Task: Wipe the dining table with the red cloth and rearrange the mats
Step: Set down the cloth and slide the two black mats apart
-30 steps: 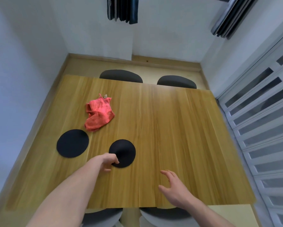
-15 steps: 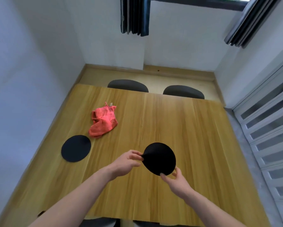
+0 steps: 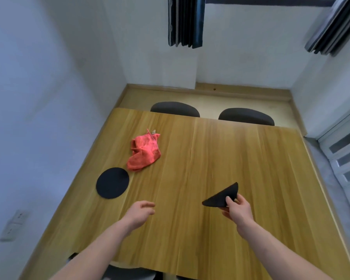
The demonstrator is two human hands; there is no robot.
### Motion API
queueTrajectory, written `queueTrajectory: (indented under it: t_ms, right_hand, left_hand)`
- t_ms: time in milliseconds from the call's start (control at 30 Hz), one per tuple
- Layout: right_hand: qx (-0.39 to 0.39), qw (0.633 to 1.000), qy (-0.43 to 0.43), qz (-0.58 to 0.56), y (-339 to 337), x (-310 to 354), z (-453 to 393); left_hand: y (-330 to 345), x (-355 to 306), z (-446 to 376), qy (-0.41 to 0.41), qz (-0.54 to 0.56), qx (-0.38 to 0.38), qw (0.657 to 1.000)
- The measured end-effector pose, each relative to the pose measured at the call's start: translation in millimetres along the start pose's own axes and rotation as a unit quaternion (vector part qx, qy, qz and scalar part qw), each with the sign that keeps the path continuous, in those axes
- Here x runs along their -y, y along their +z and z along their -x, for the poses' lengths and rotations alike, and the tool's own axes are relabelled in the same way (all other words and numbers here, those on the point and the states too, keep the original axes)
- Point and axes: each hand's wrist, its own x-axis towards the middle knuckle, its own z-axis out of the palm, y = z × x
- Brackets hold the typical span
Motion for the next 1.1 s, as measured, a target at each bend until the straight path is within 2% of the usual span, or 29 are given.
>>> queueTrajectory:
  t_ms: [133, 200, 300, 400, 500, 600, 800, 1000, 1100]
  right_hand:
    - [-0.025, 0.999, 0.021, -0.020, 4.4, -0.9, -5.7]
    - [-0.021, 0.998, 0.067, -0.003, 7.5, -11.5, -3.4]
    - [-0.007, 0.988, 0.140, 0.065, 18.0, -32.6, 7.7]
    - [0.006, 0.974, 0.171, 0.150, 36.8, -46.7, 20.4]
    - [0.046, 0.964, 0.146, 0.216, 57.2, -49.3, 29.7]
    - [0.084, 0.959, 0.085, 0.256, 81.1, -43.3, 35.0]
    - [0.101, 0.947, -0.022, 0.305, 120.0, -25.5, 39.2]
    - [0.111, 0.940, -0.043, 0.321, 145.4, -22.2, 52.1]
    - [0.111, 0.936, -0.040, 0.332, 147.5, -24.5, 58.6]
  left_hand:
    - [-43.5, 34.6, -10.0, -0.057, -0.026, -0.054, 0.997]
    - [-63.1, 52.3, -14.0, -0.081, -0.033, -0.069, 0.994]
    - [-86.5, 73.1, -21.5, -0.106, -0.045, -0.079, 0.990]
    - [-103.8, 82.9, -30.6, -0.116, -0.050, -0.073, 0.989]
    - [-116.7, 84.9, -40.1, -0.114, -0.046, -0.067, 0.990]
    - [-132.6, 86.0, -52.9, -0.109, -0.045, -0.068, 0.991]
    - [-153.5, 80.6, -79.1, -0.109, -0.031, -0.049, 0.992]
    - [-165.3, 90.9, -105.6, -0.141, 0.007, -0.009, 0.990]
    - [-162.8, 101.9, -128.1, -0.151, 0.020, -0.024, 0.988]
